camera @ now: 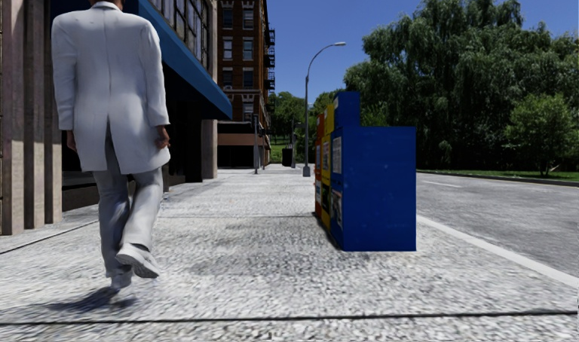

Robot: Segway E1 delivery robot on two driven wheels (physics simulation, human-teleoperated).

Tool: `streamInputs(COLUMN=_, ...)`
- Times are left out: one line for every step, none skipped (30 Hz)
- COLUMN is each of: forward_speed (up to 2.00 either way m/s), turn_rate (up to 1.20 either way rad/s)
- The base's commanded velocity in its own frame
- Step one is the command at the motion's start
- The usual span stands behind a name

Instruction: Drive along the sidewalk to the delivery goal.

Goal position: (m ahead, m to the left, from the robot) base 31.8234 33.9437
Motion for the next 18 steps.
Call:
streamInputs(forward_speed=2.0, turn_rate=0.0)
streamInputs(forward_speed=2.0, turn_rate=0.0)
streamInputs(forward_speed=2.0, turn_rate=0.0)
streamInputs(forward_speed=2.0, turn_rate=0.0)
streamInputs(forward_speed=2.0, turn_rate=0.0)
streamInputs(forward_speed=2.0, turn_rate=0.0)
streamInputs(forward_speed=2.0, turn_rate=0.0)
streamInputs(forward_speed=2.0, turn_rate=0.0)
streamInputs(forward_speed=2.0, turn_rate=0.0)
streamInputs(forward_speed=2.0, turn_rate=0.0)
streamInputs(forward_speed=2.0, turn_rate=0.0)
streamInputs(forward_speed=2.0, turn_rate=0.0)
streamInputs(forward_speed=2.0, turn_rate=0.0)
streamInputs(forward_speed=2.0, turn_rate=0.0)
streamInputs(forward_speed=2.0, turn_rate=0.0)
streamInputs(forward_speed=2.0, turn_rate=0.0)
streamInputs(forward_speed=2.0, turn_rate=0.0)
streamInputs(forward_speed=2.0, turn_rate=0.0)
